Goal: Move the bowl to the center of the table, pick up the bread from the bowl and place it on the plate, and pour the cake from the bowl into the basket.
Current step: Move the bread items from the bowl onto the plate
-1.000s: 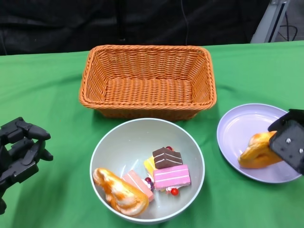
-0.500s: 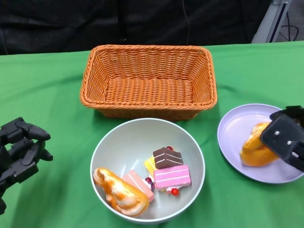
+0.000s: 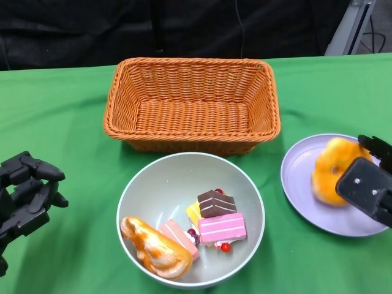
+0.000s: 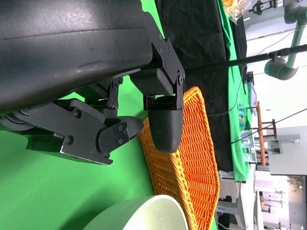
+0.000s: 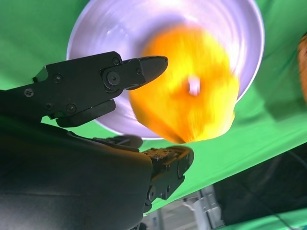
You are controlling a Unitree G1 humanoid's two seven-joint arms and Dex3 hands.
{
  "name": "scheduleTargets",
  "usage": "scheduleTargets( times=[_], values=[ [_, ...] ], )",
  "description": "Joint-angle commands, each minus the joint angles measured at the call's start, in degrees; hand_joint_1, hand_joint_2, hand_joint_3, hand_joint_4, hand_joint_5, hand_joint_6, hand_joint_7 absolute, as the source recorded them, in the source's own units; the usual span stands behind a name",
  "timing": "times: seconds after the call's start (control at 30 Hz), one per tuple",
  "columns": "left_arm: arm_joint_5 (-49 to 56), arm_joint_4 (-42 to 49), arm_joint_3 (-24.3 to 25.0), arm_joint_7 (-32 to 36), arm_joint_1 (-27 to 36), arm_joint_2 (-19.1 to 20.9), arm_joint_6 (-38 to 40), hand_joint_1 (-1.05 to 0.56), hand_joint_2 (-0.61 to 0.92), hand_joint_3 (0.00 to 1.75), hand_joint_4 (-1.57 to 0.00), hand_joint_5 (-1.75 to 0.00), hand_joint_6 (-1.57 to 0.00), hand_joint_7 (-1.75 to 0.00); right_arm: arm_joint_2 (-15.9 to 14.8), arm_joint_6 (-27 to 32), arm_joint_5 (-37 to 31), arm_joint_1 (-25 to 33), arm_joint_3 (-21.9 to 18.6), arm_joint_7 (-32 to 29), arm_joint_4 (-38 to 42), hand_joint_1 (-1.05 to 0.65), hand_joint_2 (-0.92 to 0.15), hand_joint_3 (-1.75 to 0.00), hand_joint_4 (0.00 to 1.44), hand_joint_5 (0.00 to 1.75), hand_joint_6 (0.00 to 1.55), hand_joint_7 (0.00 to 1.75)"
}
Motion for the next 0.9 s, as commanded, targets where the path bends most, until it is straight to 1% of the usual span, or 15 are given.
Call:
scheduleTargets(
  times=[0.03,0.1,0.2,0.3,0.33,0.37,0.43,0.5,0.57,0.7,0.77,0.83,0.9],
  values=[
    [-0.3,0.5,0.3,-0.8,-0.1,1.0,-0.5,0.01,0.76,0.70,-0.68,-1.54,-0.76,-1.19,-1.0,-3.2,1.6,1.0,-1.1,-1.1,-0.6,-0.46,-0.92,-0.05,0.01,0.00,0.02,0.00],
    [-0.3,0.5,0.3,-0.8,-0.1,1.0,-0.5,0.01,0.76,0.71,-0.69,-1.54,-0.76,-1.19,-1.1,-3.9,1.8,1.1,-1.1,-1.3,-0.4,-0.46,-0.92,-0.05,0.01,0.00,0.01,0.00],
    [0.2,0.0,0.2,0.0,0.2,0.8,-0.4,0.01,0.76,0.71,-0.69,-1.54,-0.77,-1.19,0.0,-9.7,5.4,2.6,-2.6,-2.6,-0.5,-0.42,-0.92,-0.04,0.02,0.00,0.02,0.00],
    [-0.1,0.2,0.2,-0.5,0.1,0.8,-0.6,0.00,0.76,0.71,-0.70,-1.54,-0.77,-1.19,0.6,-14.1,7.2,3.5,-3.3,-4.4,-0.3,-0.42,-0.92,-0.04,0.05,0.02,0.06,0.02],
    [-0.1,0.2,0.2,-0.5,0.1,0.8,-0.7,0.00,0.76,0.71,-0.70,-1.54,-0.77,-1.19,0.9,-17.1,7.8,3.9,-3.7,-5.9,-0.3,-0.43,-0.92,-0.04,0.06,0.03,0.07,0.02],
    [-0.1,0.2,0.2,-0.6,0.1,0.9,-0.8,0.00,0.75,0.71,-0.70,-1.54,-0.77,-1.19,1.3,-19.8,8.4,4.3,-3.9,-7.0,-0.3,-0.42,-0.92,-0.04,0.12,0.05,0.12,0.04],
    [0.0,0.2,0.2,-0.6,0.2,0.9,-0.8,0.00,0.75,0.71,-0.69,-1.55,-0.77,-1.19,1.5,-23.7,8.9,4.8,-4.0,-8.4,-0.7,-0.43,-0.92,-0.04,0.16,0.07,0.17,0.05],
    [0.1,0.1,0.1,-0.5,0.2,1.0,-0.8,0.00,0.75,0.72,-0.69,-1.55,-0.77,-1.19,1.8,-27.4,10.0,5.4,-3.8,-8.2,-2.1,-0.40,-0.92,-0.04,0.20,0.08,0.21,0.05],
    [0.1,-0.1,0.1,-0.4,0.2,1.0,-0.5,-0.01,0.75,0.72,-0.69,-1.54,-0.77,-1.20,1.9,-29.6,10.9,5.8,-3.6,-7.2,-3.8,-0.41,-0.92,-0.05,0.26,0.10,0.25,0.05],
    [-0.2,0.0,0.2,-0.6,0.1,0.8,-0.4,0.01,0.75,0.72,-0.69,-1.54,-0.76,-1.20,1.8,-29.0,12.6,7.7,-1.9,-2.0,-12.9,-0.46,-0.92,-0.06,0.32,0.12,0.28,0.04],
    [0.0,0.3,0.1,-0.4,-0.1,0.9,-0.5,0.00,0.75,0.71,-0.69,-1.54,-0.77,-1.20,2.4,-26.8,15.0,8.3,-1.2,1.4,-17.1,-0.52,-0.92,-0.08,0.35,0.12,0.33,0.05],
    [0.3,0.3,0.0,0.0,-0.2,0.9,-0.4,-0.01,0.74,0.71,-0.69,-1.54,-0.77,-1.19,3.3,-22.5,18.4,8.5,-0.5,5.2,-21.6,-0.58,-0.92,-0.10,0.36,0.11,0.34,0.04],
    [0.5,0.2,-0.1,0.1,-0.2,0.9,-0.5,-0.01,0.75,0.70,-0.69,-1.54,-0.77,-1.19,3.6,-19.7,19.8,8.7,-0.3,7.1,-23.9,-0.62,-0.92,-0.11,0.37,0.11,0.36,0.04]
  ],
)
